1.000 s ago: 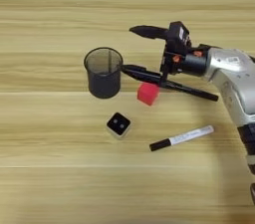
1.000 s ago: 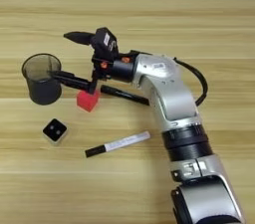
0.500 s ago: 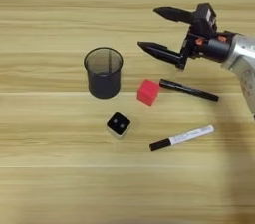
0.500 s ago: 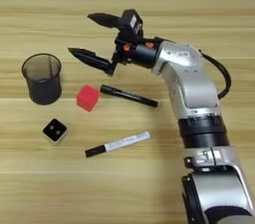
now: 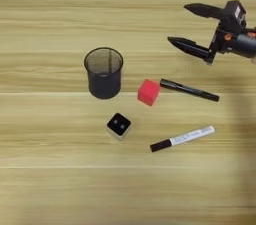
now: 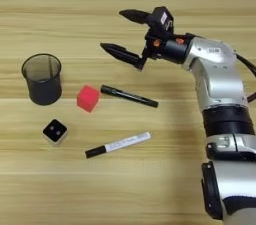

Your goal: Move the objects on the table

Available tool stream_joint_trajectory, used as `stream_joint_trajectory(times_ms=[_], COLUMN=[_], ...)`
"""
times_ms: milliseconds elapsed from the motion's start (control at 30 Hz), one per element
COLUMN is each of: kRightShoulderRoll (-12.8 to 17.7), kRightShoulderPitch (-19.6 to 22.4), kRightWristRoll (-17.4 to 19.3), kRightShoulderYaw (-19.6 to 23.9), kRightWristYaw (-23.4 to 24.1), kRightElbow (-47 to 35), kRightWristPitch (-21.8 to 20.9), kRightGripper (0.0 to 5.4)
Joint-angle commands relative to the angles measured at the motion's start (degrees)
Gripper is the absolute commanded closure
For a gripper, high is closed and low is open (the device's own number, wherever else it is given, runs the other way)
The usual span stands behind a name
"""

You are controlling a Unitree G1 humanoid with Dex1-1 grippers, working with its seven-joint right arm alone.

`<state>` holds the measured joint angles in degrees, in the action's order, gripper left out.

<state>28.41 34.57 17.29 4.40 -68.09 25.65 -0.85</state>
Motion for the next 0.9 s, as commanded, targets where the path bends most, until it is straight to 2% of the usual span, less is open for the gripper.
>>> stream_joint_trajectory(times_ms=[33,200,467,900], kRightShoulderRoll=[3.92,4.42,4.97,5.22], kRightShoulderPitch=[4.7,5.17,5.32,5.95], kRightWristRoll=[-0.21,-3.7,-6.6,-12.62], kRightShoulderYaw=[0.61,-0.85,-2.15,-4.73], kRightWristYaw=[-2.9,-3.73,-5.5,-5.08], kRightElbow=[1.0,6.64,11.28,20.78], kRightWristPitch=[-4.07,-7.78,-11.53,-17.39], kRightGripper=[0.03,0.03,0.03,0.03])
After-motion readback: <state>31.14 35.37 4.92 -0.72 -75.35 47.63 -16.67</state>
